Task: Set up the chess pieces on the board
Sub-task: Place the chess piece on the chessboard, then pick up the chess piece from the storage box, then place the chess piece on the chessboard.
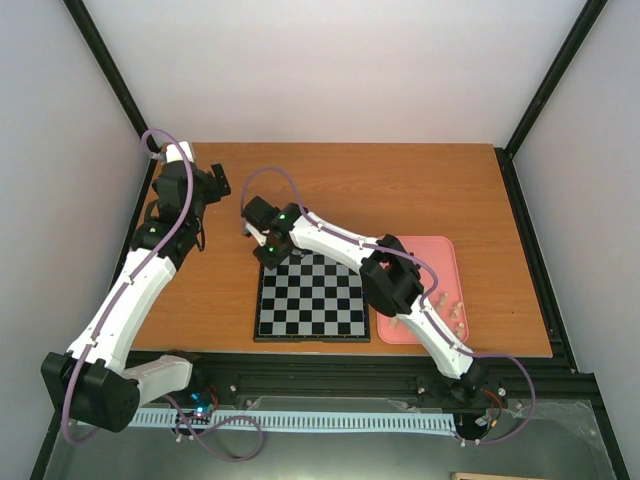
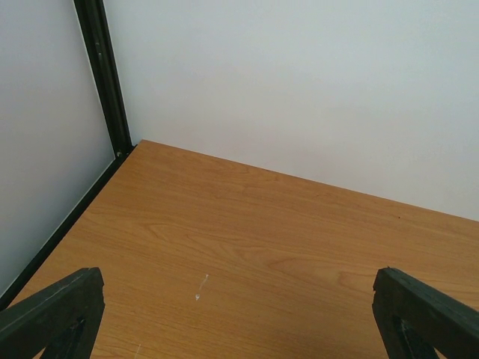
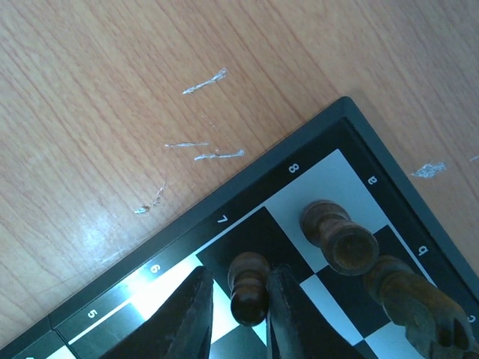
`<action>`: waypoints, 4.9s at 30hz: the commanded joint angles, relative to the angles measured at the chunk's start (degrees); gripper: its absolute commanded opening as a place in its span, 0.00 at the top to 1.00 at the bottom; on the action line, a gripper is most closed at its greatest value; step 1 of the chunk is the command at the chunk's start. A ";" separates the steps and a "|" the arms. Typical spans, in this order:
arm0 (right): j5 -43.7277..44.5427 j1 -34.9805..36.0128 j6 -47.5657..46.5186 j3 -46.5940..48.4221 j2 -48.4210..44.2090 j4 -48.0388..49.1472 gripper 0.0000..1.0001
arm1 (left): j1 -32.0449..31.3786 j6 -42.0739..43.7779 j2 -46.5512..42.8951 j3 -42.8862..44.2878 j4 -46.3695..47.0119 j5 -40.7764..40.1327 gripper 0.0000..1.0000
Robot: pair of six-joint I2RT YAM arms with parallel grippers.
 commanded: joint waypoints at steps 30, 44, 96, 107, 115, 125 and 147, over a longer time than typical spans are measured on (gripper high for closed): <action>14.99 -3.90 6.67 -32.57 -32.91 9.86 0.48 | -0.17 0.74 0.57 0.98 0.95 0.01 0.00; 17.86 -23.60 12.04 -59.90 -46.89 15.55 0.48 | -0.17 0.30 1.98 1.02 1.51 1.67 0.00; 8.93 -28.78 11.39 -60.16 -43.83 17.37 0.95 | -0.17 0.25 2.47 0.89 1.56 0.64 0.00; 7.81 -13.57 12.00 -45.82 -42.26 12.76 0.96 | -0.17 0.29 1.99 0.81 1.31 0.63 0.01; 4.53 -3.88 10.00 -30.66 -26.76 10.24 0.96 | -0.15 0.34 1.70 0.76 1.05 0.16 0.00; 0.63 -2.79 8.25 -20.09 -15.94 8.82 0.96 | -0.17 0.38 1.10 0.50 1.32 0.32 0.00; -1.16 -1.79 6.68 -12.41 -8.29 5.90 0.95 | -0.17 0.56 1.98 0.50 1.59 -0.39 0.00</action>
